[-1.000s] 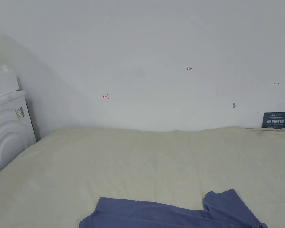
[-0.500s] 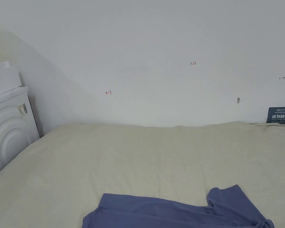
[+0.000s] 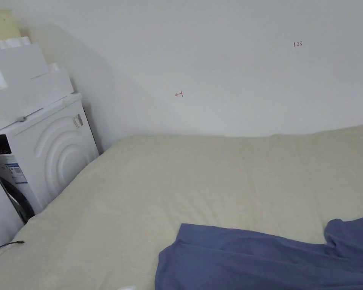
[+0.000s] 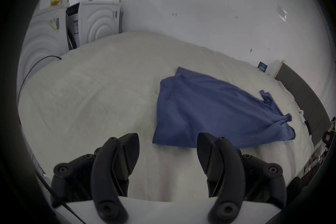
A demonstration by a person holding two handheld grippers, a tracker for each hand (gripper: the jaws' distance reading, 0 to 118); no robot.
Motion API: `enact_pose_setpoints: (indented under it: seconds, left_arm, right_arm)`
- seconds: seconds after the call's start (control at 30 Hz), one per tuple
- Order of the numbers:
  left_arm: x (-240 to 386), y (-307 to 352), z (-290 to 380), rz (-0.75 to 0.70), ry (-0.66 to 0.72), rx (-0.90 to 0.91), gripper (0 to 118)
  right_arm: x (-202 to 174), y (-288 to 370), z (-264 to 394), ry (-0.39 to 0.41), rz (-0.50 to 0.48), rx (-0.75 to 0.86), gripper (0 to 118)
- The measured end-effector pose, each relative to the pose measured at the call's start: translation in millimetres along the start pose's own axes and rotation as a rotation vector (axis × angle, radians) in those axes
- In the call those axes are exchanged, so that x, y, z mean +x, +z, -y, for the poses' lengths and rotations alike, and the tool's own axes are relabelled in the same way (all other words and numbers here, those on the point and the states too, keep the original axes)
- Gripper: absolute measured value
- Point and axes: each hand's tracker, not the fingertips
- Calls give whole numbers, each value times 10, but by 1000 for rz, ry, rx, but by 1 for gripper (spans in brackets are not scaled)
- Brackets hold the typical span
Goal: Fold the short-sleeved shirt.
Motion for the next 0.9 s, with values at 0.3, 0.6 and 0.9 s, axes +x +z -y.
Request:
enact_pose_setpoints:
  seconds: [0.3, 0.6, 0.9]
  left_arm:
    - [43, -650, 8, 25, 11, -64, 75]
    - [465, -644, 150, -55, -377, -46, 14]
    - [434, -743, 88, -13, -380, -115, 13]
  right_arm:
    - [43, -160, 58, 36, 43, -66, 1]
    - [9, -317, 175, 13, 37, -112, 2]
    - [410, -593, 163, -145, 132, -49, 90]
